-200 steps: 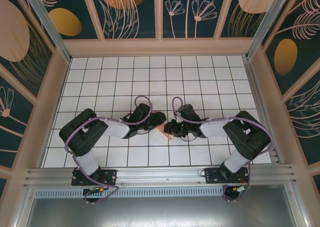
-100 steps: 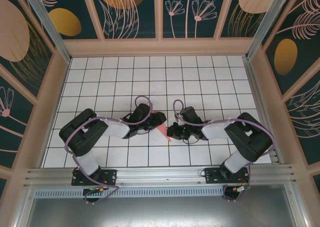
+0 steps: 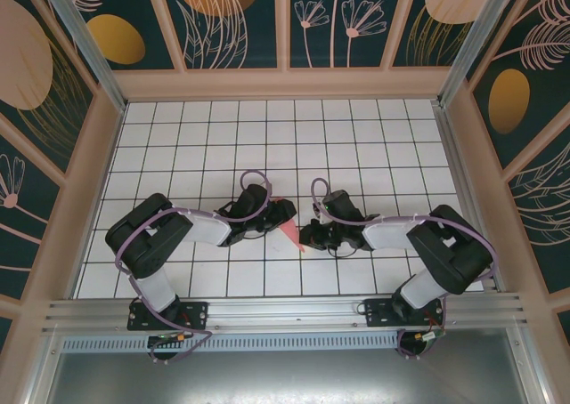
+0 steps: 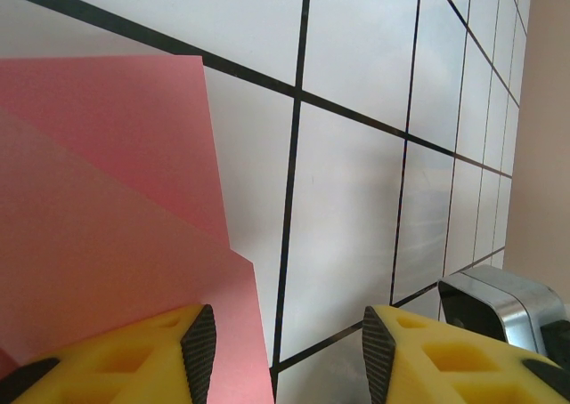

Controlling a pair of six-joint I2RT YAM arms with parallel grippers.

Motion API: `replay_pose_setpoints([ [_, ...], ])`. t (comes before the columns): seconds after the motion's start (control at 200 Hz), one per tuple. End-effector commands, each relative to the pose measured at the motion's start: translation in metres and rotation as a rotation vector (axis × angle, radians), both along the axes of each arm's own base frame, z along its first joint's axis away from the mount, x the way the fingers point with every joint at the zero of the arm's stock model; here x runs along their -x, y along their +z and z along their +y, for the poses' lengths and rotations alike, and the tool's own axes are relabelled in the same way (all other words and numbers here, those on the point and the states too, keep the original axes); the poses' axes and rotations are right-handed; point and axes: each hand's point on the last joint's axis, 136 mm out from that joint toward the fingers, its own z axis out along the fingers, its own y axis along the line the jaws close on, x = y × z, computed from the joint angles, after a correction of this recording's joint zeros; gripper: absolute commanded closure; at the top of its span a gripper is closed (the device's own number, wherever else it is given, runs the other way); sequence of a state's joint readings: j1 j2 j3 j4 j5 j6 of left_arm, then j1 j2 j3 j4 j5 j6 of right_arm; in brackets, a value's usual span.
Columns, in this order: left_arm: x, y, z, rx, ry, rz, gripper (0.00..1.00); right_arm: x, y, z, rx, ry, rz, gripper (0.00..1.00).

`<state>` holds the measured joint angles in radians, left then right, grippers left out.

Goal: Fold a paper plane with a square sheet of paper (pick it up from the middle)
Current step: Fold the wing for the fifth time at the center of the table.

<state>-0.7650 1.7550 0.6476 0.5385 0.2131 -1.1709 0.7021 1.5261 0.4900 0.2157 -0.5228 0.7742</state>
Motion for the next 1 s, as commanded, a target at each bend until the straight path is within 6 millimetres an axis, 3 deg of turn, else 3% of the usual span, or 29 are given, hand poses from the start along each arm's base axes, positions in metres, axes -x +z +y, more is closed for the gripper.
replay_pose_setpoints([
  [0.0,0.014,-0.036,0.016,-0.109,-0.011,0.084,0.50,0.010,-0.005,-0.007,0.036,0.017,0.030,0.87],
  [0.13,0.014,-0.036,0.017,-0.111,-0.009,0.085,0.50,0.015,-0.010,-0.010,0.042,0.020,0.050,0.91],
  [0.31,0.014,-0.036,0.018,-0.112,-0.006,0.085,0.50,0.035,-0.038,-0.028,0.130,0.029,0.122,0.93],
  [0.435,0.014,-0.037,0.018,-0.114,-0.006,0.086,0.50,0.044,-0.046,-0.030,0.164,0.051,0.142,0.92],
  [0.786,0.014,-0.038,0.018,-0.118,-0.005,0.088,0.50,0.032,-0.016,-0.019,0.118,0.047,0.074,0.87],
  [0.991,0.015,-0.039,0.018,-0.117,-0.007,0.091,0.50,0.036,-0.016,-0.021,0.112,0.049,0.078,0.90],
])
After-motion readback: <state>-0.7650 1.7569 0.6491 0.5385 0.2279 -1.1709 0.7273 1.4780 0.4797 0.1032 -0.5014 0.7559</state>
